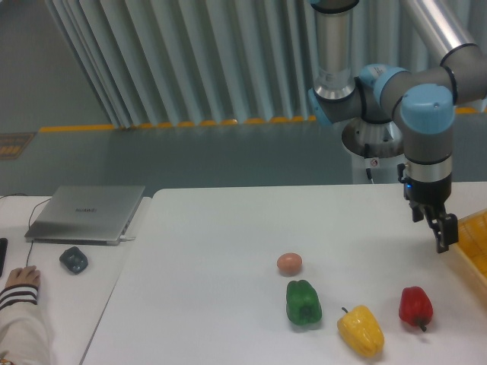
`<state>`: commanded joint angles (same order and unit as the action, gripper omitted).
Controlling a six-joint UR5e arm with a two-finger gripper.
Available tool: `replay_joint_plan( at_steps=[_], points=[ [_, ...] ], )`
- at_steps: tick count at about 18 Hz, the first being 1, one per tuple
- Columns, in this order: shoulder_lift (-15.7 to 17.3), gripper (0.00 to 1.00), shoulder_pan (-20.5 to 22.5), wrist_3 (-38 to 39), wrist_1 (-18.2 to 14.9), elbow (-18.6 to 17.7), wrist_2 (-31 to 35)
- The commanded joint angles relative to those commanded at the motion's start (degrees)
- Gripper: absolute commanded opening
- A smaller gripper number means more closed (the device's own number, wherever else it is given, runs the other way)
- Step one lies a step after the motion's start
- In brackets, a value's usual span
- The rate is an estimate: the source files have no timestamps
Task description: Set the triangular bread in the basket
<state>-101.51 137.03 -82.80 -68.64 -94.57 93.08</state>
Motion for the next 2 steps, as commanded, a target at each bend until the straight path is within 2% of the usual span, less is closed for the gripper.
replay_joint_plan(
  at_steps=[2],
  points=[
    [0.3, 1.0, -0.8, 2.1, -0.4, 0.0, 0.1]
  ],
)
